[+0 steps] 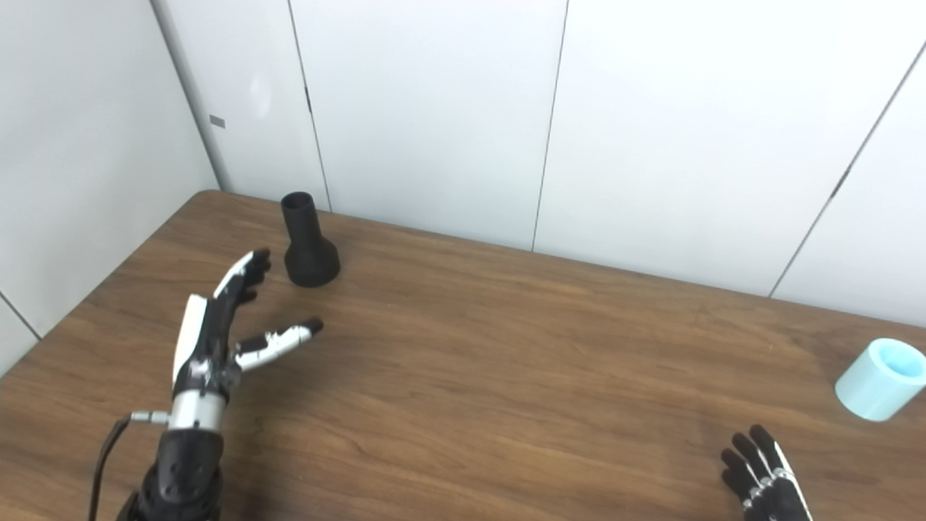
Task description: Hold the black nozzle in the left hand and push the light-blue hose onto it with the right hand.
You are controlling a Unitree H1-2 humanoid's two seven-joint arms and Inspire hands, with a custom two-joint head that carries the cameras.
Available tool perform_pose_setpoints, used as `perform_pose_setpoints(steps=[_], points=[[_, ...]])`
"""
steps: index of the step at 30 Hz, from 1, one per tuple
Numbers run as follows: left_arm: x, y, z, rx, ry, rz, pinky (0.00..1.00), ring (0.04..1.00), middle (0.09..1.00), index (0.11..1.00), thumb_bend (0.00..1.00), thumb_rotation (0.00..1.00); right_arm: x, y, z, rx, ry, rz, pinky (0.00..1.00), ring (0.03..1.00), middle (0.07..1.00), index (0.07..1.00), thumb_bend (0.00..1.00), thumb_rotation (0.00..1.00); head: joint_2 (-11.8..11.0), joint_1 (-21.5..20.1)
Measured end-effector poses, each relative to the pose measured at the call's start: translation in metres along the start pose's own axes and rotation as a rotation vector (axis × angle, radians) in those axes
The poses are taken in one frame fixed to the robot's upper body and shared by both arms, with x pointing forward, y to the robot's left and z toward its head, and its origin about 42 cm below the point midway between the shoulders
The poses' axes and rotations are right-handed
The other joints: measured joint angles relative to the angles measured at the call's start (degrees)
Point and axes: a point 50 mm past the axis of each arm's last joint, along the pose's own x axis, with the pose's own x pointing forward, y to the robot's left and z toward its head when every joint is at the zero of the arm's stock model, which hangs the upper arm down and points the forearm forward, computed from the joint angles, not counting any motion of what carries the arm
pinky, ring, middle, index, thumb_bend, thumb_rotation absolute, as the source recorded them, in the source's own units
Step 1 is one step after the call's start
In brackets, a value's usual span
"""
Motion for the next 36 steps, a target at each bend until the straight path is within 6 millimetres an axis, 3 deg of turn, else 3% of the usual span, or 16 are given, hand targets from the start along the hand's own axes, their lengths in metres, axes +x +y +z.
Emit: perform_pose_setpoints(steps=[4, 10, 15, 17, 19, 26, 36], points=[[0.020, 0.006, 0.002, 0.104, -0.007, 0.009, 0.95, 0.932, 0.898, 0.886, 0.85, 0.22, 0.001, 0.001, 0.000, -0.001, -0.002, 0.003, 0.88, 0.898, 0.915, 0.936, 0.73, 0.93, 0.0, -0.1], [0.044, 0.017, -0.015, 0.256, 0.035, 0.024, 0.86, 0.908, 0.895, 0.876, 0.88, 0.27, 0.001, 0.002, -0.001, -0.011, 0.000, 0.004, 0.91, 0.904, 0.922, 0.944, 0.68, 0.95, 0.0, -0.4], [0.068, 0.017, -0.038, 0.474, 0.071, -0.027, 0.86, 0.892, 0.876, 0.862, 0.92, 0.34, 0.003, 0.004, -0.002, -0.021, -0.003, 0.011, 0.94, 0.907, 0.926, 0.953, 0.67, 0.97, 0.0, -0.8], [0.079, 0.019, -0.042, 0.561, 0.071, -0.028, 0.89, 0.890, 0.874, 0.855, 0.92, 0.39, 0.002, 0.004, -0.002, -0.031, -0.005, 0.012, 0.96, 0.910, 0.928, 0.955, 0.65, 0.99, 0.0, -0.9], [0.089, 0.020, -0.043, 0.625, 0.069, -0.018, 0.98, 0.965, 0.904, 0.866, 0.90, 0.44, 0.002, 0.004, -0.002, -0.033, -0.007, 0.012, 0.95, 0.900, 0.921, 0.947, 0.61, 0.98, 0.0, -1.0], [0.114, 0.004, -0.039, 0.758, 0.104, -0.065, 1.00, 0.988, 0.921, 0.886, 0.92, 0.59, 0.004, 0.005, -0.002, -0.068, -0.026, 0.013, 0.93, 0.897, 0.906, 0.934, 0.57, 0.96, 0.1, -1.1], [0.138, -0.023, -0.036, 0.779, 0.164, -0.134, 1.00, 1.000, 0.931, 0.898, 0.94, 0.66, 0.006, 0.008, -0.001, -0.135, -0.034, -0.002, 0.87, 0.882, 0.879, 0.915, 0.56, 0.96, 0.4, -2.0]])
